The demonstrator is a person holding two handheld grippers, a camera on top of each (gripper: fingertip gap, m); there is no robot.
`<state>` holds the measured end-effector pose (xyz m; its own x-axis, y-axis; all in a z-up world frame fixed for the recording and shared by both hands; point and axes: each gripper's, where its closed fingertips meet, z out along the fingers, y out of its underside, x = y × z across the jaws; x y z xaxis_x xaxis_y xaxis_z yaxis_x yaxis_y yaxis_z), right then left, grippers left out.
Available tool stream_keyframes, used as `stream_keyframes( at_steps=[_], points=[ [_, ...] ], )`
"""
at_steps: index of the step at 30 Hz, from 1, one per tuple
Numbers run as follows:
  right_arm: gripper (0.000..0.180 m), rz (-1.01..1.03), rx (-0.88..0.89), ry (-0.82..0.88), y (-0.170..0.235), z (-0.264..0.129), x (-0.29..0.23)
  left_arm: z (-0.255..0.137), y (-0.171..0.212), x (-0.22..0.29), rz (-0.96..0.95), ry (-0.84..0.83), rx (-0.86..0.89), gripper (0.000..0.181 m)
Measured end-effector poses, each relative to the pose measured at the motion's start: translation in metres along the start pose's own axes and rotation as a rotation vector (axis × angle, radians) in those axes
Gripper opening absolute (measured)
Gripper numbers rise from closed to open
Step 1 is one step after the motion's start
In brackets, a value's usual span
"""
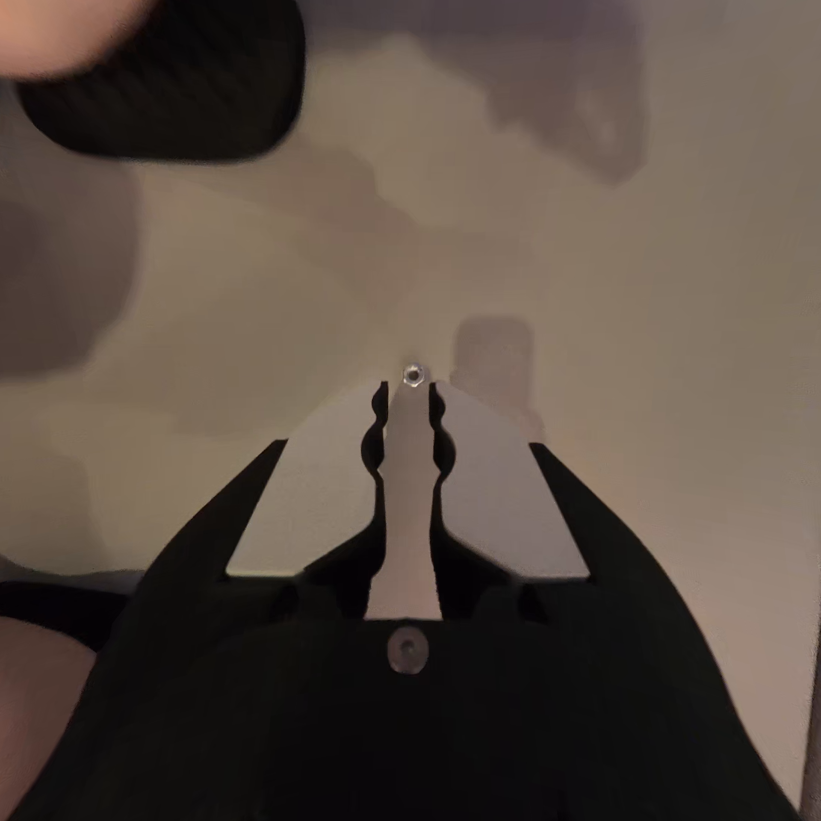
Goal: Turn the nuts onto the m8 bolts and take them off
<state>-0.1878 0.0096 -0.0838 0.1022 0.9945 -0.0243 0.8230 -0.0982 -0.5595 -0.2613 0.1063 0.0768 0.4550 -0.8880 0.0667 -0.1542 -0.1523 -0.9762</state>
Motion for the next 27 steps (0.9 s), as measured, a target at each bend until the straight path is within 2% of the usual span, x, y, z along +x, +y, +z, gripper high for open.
stream_keyframes(
  at_steps=[5, 17, 27],
  points=[
    [0.022, -0.08, -0.182, -0.029, 0.017, 0.041, -0.004, -0.014, 0.001, -0.016, 0.004, -0.06, -0.008, 0.007],
    [0.025, -0.164, -0.35, 0.034, 0.03, 0.069, 0.006, -0.008, 0.008, -0.006, -0.013, 0.012, -0.05, 0.007],
    [0.017, -0.148, -0.333, -0.013, 0.03, 0.075, 0.004, -0.003, 0.012, -0.001, -0.021, 0.048, -0.075, 0.007]
  ],
)
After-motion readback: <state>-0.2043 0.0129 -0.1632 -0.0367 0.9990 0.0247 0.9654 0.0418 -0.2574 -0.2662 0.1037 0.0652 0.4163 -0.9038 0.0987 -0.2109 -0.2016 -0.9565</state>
